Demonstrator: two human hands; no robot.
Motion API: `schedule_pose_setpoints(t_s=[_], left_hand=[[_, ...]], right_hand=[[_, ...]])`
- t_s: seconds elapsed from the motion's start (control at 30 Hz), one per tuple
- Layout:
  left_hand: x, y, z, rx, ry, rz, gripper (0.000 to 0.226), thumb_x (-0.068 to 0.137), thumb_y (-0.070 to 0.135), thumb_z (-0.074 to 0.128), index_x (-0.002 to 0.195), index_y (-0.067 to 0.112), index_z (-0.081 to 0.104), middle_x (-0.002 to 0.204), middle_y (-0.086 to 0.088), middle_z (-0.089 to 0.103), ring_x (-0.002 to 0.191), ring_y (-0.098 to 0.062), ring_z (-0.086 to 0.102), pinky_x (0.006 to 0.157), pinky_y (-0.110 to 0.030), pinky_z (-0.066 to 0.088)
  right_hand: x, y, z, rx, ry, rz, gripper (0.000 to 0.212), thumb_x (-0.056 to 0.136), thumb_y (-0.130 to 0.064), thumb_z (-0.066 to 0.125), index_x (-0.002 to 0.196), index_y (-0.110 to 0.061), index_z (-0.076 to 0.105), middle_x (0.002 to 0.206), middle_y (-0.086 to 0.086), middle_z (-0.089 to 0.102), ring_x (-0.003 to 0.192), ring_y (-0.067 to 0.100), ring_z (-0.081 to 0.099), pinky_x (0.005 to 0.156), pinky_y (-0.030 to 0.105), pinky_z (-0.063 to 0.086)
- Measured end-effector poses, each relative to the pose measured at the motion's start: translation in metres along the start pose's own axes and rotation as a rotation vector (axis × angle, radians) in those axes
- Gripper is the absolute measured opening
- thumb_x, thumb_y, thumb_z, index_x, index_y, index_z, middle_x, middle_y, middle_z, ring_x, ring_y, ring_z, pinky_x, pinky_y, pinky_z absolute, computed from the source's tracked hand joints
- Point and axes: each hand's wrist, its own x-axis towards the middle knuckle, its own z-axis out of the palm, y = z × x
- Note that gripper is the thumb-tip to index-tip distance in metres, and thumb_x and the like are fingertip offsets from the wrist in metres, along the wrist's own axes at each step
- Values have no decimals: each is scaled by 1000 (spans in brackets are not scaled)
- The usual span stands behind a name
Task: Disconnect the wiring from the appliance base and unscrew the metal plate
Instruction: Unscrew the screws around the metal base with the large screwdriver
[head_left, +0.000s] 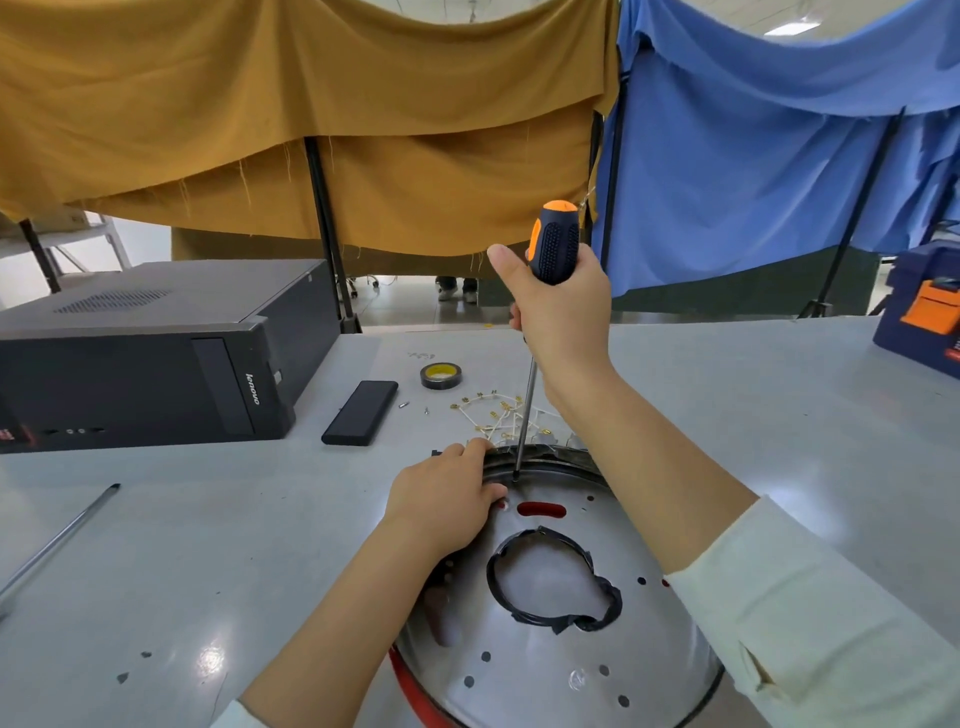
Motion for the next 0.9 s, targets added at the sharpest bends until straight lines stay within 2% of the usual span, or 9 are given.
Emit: schedule_pose_setpoints(t_s=[0.07,0.2,0.27,0.33,0.43,0.53,0.63,0.77,0.9], left_hand=[[0,0,0,7,-1,-3,47,95,49,39,135,27,32,128,3,51,114,-23,53,86,-35,43],[0,2,0,18,8,5,47,95,49,39,136,27,32,128,2,51,113,-22,53,83,-34,42],[0,1,-1,17,7,5,47,95,49,39,136,27,32,128,2,51,114,-22,53,84,-34,42],[1,0,-1,17,4,1,47,95,49,39,136,27,32,128,2,51,114,-23,53,84,-35,43],[1,0,0,10,7,3,47,95,49,39,136,27,32,128,3,51,113,-22,53,83,-34,42],[1,-1,1,2,12,14,47,95,49,39,136,28,32,126,3,52,112,-21,54,82,-34,43],[2,-1,1,6,16,7,47,95,49,39,136,27,32,127,3,51,112,-22,54,83,-34,42],[1,0,1,19,14,9,48,95,49,39,137,28,31,128,2,51,113,-22,53,83,-34,42],[1,0,0,10,17,6,48,95,48,39,137,28,31,128,3,50,114,-22,53,83,-34,42]], right_hand=[[-1,3,0,30,-26,6,28,84,-25,70,72,-19,45,67,2,46,60,20,44,57,38,46],[9,2,-7,329,-502,180,34,87,-3,58,63,-19,40,49,-6,32,40,10,26,40,19,28],[13,1,-9,351,-607,218,36,87,-2,57,61,-20,40,47,-6,31,39,10,24,40,20,28],[9,4,-7,246,-531,159,32,88,-5,58,64,-16,41,48,-3,33,40,11,29,43,22,34],[-4,9,-1,-11,-206,105,20,88,-15,60,73,-13,47,55,1,45,40,9,44,52,30,47],[-8,11,7,48,65,146,14,86,-21,62,77,-25,52,62,-5,50,51,8,50,58,34,53],[-7,8,6,143,-65,139,28,84,-8,58,63,-19,44,50,-6,37,42,9,34,39,21,36],[2,8,-4,236,-602,221,43,85,-8,53,51,-20,29,43,-7,25,39,12,21,43,19,17],[-2,15,0,214,-352,174,37,86,-11,58,59,-19,35,47,-5,29,40,11,25,40,19,24]])
